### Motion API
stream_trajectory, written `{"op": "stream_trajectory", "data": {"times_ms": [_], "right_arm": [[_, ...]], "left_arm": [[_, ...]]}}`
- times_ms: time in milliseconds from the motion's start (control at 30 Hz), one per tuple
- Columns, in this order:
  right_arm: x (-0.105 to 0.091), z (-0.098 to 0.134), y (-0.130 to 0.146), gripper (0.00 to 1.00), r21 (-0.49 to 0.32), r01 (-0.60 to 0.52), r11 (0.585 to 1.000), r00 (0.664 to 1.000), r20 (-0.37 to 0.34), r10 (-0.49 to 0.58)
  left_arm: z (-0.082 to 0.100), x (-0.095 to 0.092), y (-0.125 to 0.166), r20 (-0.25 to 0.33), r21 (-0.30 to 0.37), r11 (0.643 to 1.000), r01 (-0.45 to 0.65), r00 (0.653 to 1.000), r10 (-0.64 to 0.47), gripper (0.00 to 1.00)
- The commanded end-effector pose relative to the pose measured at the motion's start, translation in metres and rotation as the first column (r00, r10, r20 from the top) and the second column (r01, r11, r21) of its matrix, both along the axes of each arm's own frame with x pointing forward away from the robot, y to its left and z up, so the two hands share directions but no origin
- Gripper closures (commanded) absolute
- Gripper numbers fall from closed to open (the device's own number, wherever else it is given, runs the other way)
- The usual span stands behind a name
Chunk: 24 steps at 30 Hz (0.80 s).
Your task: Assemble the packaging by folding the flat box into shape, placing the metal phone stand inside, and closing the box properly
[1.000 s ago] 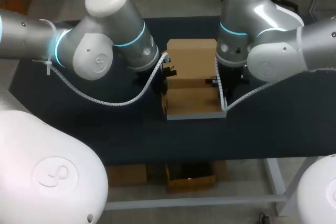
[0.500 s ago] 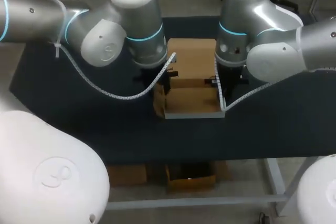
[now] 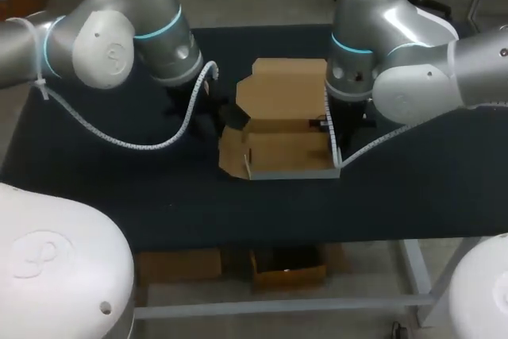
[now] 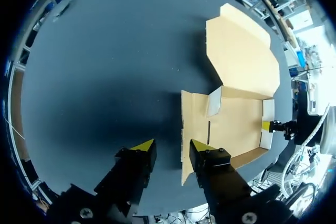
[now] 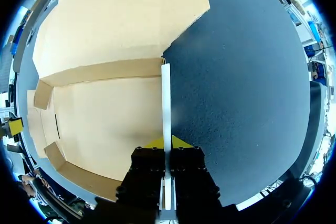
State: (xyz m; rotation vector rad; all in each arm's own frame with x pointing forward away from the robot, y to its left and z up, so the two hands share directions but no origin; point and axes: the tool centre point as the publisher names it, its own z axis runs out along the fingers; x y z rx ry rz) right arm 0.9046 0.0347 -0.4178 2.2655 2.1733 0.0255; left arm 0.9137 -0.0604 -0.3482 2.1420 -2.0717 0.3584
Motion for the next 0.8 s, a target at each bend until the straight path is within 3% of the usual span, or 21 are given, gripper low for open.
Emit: {"op": "stream_trajectory", "data": {"times_ms": [33, 200, 533, 800], "right_arm": [[0.000, 0.000, 0.001, 1.00, -0.001, 0.000, 1.000, 1.000, -0.001, 0.000], [0.000, 0.000, 0.001, 1.00, -0.001, 0.000, 1.000, 1.000, -0.001, 0.000], [0.000, 0.000, 0.001, 1.00, -0.001, 0.000, 1.000, 1.000, -0.001, 0.000], [0.000, 0.000, 0.001, 1.00, -0.001, 0.000, 1.000, 1.000, -0.001, 0.000]], "left_arm": [[-0.010, 0.006, 0.012, -0.011, -0.159, 0.987, 0.021, 1.000, -0.023, 0.60], [-0.019, 0.008, 0.017, -0.023, -0.203, 0.979, 0.034, 0.999, -0.039, 0.68], [-0.036, 0.008, 0.012, -0.045, -0.271, 0.961, 0.052, 0.997, -0.067, 0.67], [-0.049, 0.006, 0.003, -0.042, -0.381, 0.922, 0.065, 0.995, -0.088, 0.70]]}}
